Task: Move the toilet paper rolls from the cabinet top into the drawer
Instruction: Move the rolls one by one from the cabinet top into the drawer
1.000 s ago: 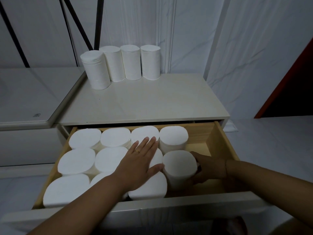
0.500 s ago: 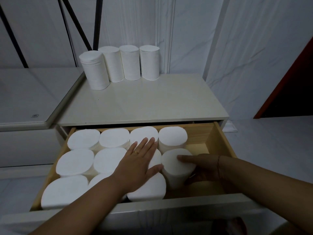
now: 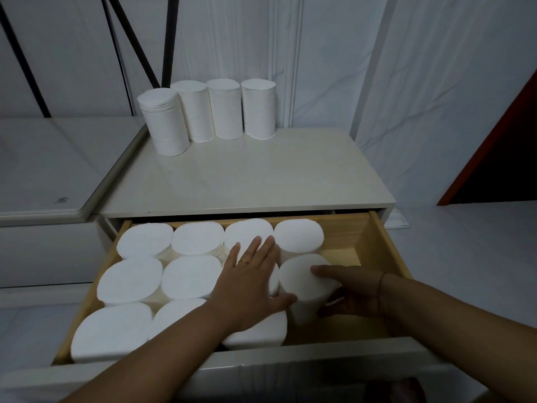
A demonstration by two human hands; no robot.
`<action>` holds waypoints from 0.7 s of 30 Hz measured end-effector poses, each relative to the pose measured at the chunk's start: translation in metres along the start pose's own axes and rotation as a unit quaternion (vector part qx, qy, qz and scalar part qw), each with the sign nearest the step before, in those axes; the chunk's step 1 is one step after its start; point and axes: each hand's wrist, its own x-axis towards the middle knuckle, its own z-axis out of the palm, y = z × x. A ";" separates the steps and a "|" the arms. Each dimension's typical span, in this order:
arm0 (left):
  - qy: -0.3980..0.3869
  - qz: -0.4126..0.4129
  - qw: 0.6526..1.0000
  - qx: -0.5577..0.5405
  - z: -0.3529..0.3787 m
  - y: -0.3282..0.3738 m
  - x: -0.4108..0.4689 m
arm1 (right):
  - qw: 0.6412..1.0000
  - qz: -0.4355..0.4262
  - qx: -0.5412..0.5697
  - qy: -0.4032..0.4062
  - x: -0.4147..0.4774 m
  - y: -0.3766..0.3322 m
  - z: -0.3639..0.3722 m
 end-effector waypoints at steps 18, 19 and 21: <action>0.008 -0.022 0.999 -0.023 -0.005 -0.018 -0.007 | 0.942 -0.113 -0.311 -0.049 0.012 -0.017 -0.002; 0.010 -0.026 0.999 -0.021 -0.005 -0.017 -0.007 | 0.933 -0.132 -0.331 -0.052 0.015 -0.016 0.001; 0.015 -0.032 0.999 -0.018 -0.003 -0.014 -0.007 | 0.922 -0.155 -0.353 -0.045 0.018 -0.014 0.004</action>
